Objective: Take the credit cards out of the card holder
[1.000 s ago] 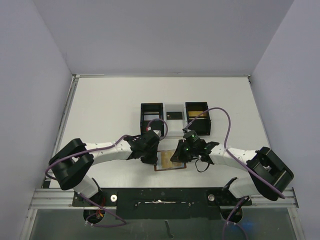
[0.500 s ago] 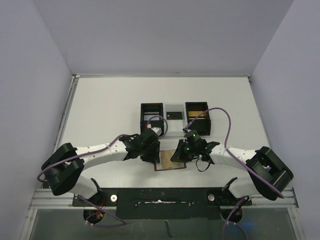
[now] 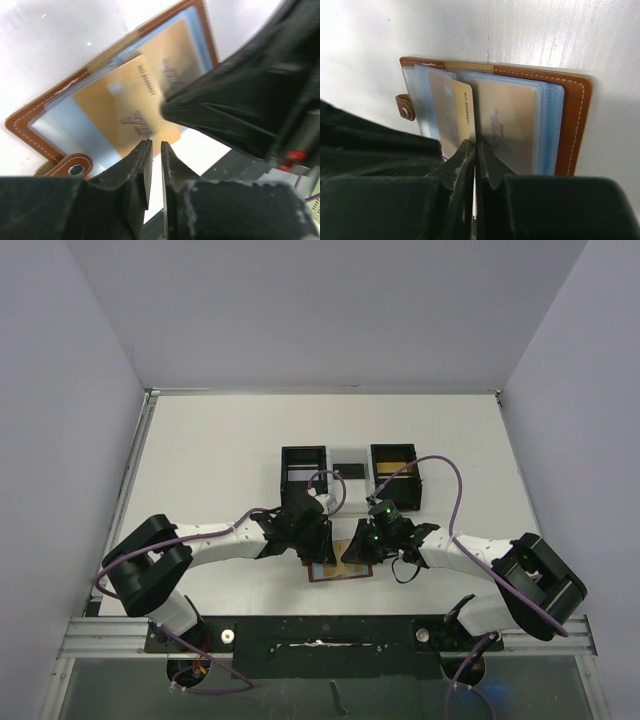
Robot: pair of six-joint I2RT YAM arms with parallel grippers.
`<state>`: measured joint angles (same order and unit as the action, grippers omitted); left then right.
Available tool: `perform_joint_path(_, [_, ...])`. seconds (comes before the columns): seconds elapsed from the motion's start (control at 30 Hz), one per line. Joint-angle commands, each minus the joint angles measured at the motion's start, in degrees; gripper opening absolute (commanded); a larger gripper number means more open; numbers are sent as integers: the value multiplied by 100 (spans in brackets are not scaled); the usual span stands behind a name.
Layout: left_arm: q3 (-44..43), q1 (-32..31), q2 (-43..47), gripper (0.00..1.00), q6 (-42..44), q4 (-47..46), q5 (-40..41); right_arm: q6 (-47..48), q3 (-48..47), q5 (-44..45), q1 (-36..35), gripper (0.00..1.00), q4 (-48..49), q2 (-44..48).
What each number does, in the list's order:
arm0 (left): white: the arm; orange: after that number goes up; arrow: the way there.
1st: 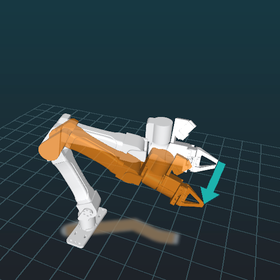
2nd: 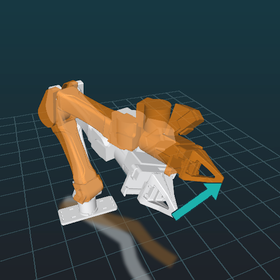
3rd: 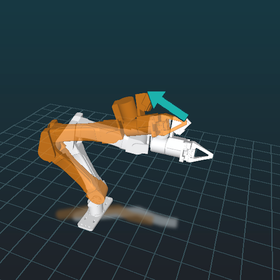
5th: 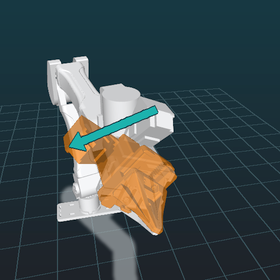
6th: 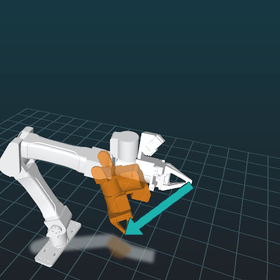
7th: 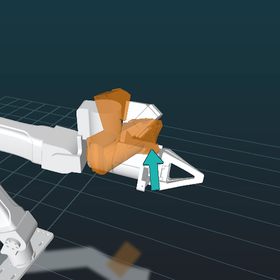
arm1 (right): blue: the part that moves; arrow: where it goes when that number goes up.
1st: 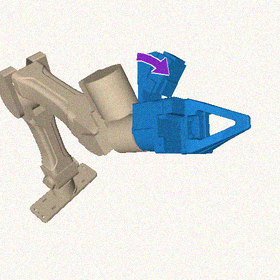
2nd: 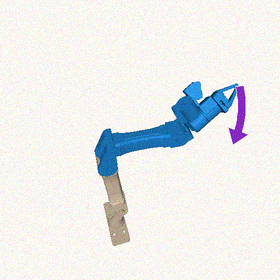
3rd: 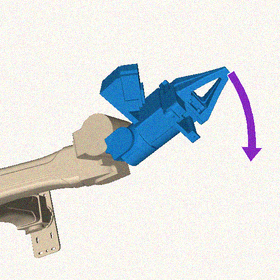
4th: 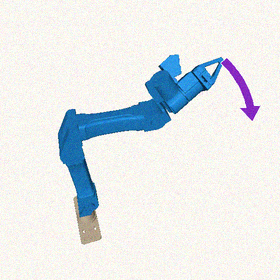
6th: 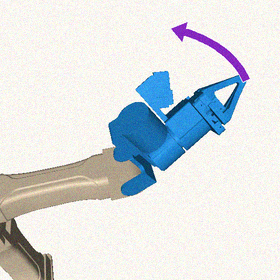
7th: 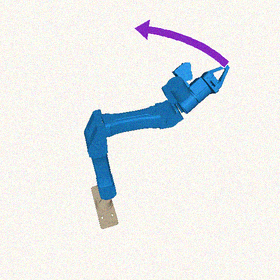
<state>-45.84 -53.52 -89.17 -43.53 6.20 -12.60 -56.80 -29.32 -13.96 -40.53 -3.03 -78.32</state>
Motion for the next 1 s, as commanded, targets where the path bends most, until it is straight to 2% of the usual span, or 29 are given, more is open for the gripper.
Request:
perform_joint_path(0.0, [-84,22,-136,10,-77,175,299,-65,47,199,-11,0,46,27])
perform_joint_path(0.17, [0,36,-227,3,-21,555,629,-106,38,203,-9,0,77,29])
perform_joint_path(0.33, [79,43,-311,3,28,750,841,-185,188,235,-16,1,330,197])
perform_joint_path(0.43, [-79,27,-413,2,60,1018,996,-195,228,158,-8,6,476,260])
perform_joint_path(0.67, [-48,-63,-363,1,2,1022,1069,-183,260,232,10,31,630,162])
perform_joint_path(0.8, [33,-71,-360,1,-4,881,964,-151,284,50,4,31,941,11])
perform_joint_path(0.97, [-20,-71,-358,1,14,902,1030,52,175,-56,98,17,772,31])
